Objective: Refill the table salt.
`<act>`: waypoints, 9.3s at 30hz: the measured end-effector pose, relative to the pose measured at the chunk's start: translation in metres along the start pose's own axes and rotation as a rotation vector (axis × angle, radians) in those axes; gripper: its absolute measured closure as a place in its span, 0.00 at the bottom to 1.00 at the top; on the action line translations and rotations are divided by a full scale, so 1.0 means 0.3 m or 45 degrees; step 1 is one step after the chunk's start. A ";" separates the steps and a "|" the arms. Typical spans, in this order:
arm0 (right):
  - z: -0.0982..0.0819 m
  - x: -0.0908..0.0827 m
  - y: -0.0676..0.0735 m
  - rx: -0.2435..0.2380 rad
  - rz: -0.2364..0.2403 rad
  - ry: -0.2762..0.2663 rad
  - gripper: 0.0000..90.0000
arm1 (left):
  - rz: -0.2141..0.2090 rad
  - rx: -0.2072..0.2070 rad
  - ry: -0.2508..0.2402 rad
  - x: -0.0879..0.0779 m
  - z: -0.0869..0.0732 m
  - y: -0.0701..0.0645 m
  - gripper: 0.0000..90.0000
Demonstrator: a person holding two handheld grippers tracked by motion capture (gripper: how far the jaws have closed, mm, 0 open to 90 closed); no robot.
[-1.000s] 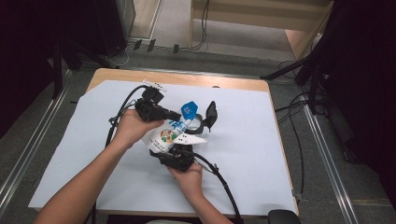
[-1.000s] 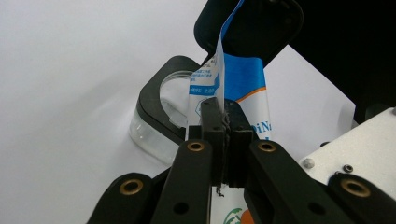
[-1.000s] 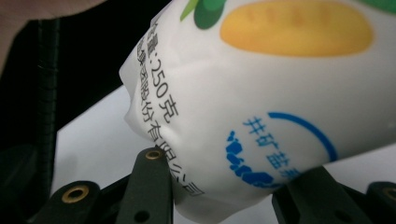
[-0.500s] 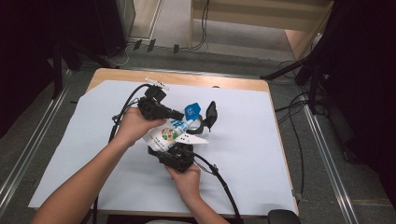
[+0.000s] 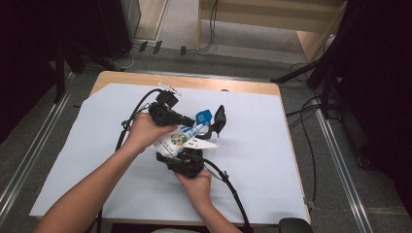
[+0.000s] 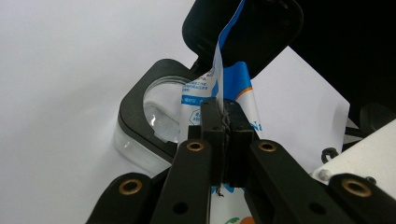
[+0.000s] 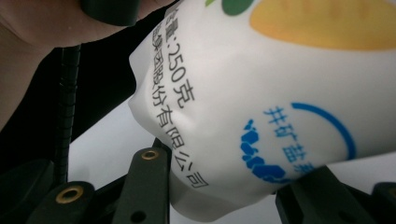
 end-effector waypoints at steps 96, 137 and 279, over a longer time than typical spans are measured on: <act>0.034 -0.004 0.035 0.156 0.091 -0.072 0.79 | -0.090 -0.025 0.073 -0.045 -0.024 0.035 0.97; 0.072 -0.010 0.056 0.164 0.162 -0.155 0.79 | -0.078 -0.047 0.057 -0.067 -0.021 0.045 0.99; 0.120 -0.006 0.054 0.156 0.117 -0.197 0.79 | -0.042 -0.037 0.077 -0.062 -0.002 0.043 0.99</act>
Point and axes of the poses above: each handheld gripper's, and its own axes: x roughly forward along the jaws, z roughly out of its top, y roughly to its left, the point moved 9 cm from there along x, roughly forward along the jaws, and after that the axes turned 14 degrees about z, right-handed, at the moved point
